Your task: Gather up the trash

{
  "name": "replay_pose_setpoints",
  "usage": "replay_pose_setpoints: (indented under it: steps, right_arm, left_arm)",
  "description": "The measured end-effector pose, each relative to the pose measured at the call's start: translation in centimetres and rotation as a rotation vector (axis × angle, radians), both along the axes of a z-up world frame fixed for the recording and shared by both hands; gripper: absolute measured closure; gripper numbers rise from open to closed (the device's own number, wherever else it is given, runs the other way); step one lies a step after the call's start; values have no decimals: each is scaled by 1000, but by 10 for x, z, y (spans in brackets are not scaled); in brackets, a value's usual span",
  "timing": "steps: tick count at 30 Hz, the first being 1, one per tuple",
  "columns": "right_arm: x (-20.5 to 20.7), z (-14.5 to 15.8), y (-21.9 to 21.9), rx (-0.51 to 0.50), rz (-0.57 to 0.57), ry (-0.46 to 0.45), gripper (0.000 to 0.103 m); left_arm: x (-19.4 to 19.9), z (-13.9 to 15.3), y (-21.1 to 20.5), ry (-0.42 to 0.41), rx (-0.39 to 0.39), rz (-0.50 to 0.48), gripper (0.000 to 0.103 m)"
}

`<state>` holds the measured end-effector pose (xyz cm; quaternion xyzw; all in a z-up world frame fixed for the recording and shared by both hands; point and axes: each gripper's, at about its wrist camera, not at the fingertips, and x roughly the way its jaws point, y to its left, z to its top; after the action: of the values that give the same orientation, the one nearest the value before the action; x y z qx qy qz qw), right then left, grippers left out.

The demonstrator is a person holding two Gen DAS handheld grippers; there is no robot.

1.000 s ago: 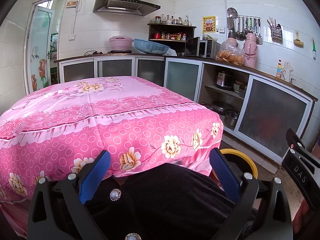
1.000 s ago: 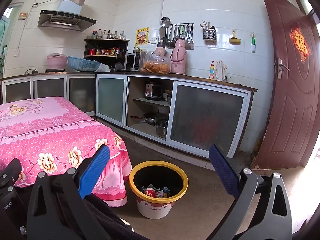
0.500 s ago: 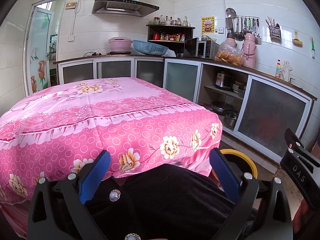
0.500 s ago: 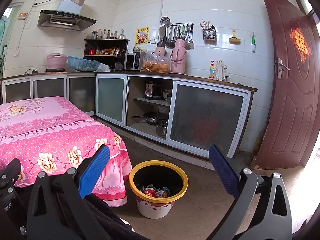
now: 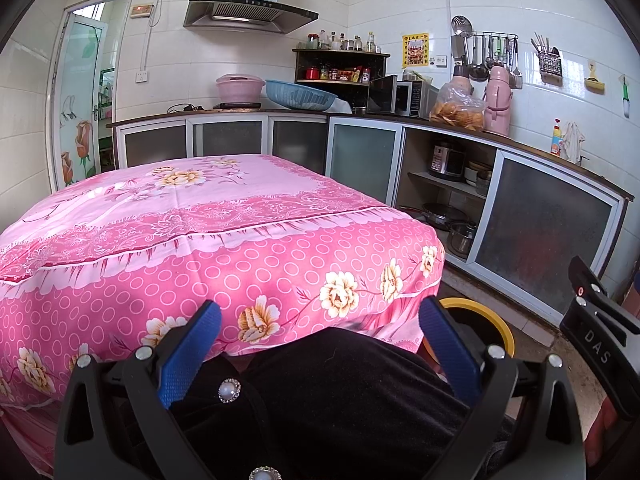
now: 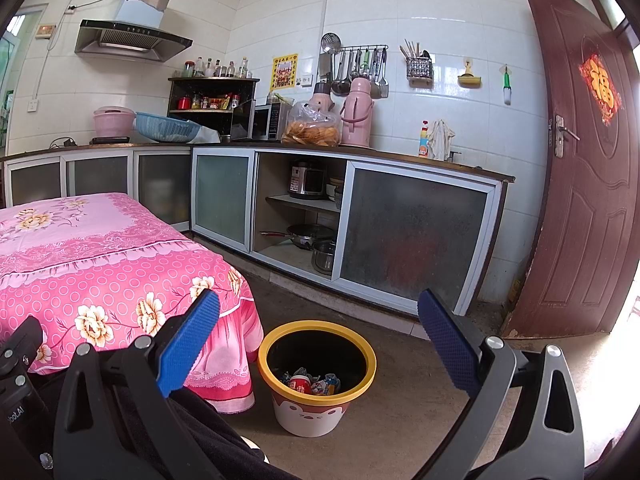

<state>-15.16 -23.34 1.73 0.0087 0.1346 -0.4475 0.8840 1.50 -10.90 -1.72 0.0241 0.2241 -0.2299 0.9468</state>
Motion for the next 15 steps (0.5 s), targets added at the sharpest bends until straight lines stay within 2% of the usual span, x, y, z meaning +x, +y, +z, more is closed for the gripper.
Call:
replay_pose_setpoints:
  steps: [15]
  right_arm:
    - [0, 1, -1, 1, 0, 0, 8]
  left_arm:
    - [0, 1, 0, -1, 3, -5, 8]
